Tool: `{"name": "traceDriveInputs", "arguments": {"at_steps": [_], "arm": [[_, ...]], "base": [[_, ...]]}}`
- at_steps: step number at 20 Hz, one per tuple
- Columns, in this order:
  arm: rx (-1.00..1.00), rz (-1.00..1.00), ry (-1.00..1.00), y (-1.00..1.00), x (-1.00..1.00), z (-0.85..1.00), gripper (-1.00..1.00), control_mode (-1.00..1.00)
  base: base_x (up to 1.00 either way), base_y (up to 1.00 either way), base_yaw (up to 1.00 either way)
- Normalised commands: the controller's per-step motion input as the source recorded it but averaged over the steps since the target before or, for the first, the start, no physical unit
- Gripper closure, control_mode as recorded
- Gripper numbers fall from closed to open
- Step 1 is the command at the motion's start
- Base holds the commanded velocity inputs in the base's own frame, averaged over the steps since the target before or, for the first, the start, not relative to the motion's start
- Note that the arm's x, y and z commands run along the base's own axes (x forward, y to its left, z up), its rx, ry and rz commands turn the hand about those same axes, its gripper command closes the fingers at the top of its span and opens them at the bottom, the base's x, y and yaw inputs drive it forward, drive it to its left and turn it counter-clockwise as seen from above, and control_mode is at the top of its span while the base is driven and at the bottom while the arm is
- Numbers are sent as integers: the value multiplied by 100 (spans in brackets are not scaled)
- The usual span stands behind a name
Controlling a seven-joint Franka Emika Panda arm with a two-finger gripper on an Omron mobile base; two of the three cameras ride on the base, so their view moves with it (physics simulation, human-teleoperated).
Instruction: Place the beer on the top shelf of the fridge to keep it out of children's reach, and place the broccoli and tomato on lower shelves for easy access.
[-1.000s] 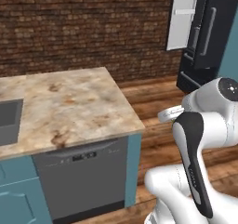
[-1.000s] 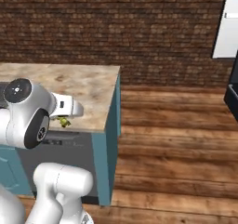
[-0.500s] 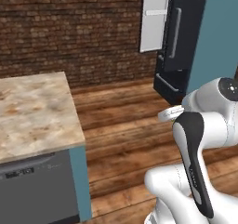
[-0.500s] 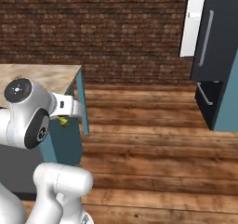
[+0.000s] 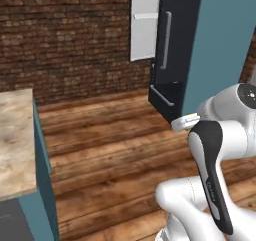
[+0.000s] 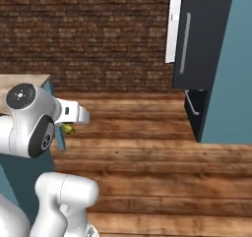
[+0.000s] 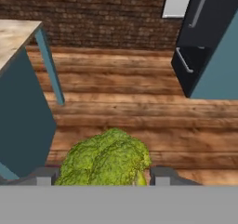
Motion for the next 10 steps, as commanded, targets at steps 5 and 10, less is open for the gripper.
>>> {"name": "traceDriveInputs", "arguments": {"at_steps": [5,10], "arm": [[0,0,0,0,0,0,100,100],[0,0,0,0,0,0,100,100]], "base": [[94,-12,-12],[100,0,-17]]}}
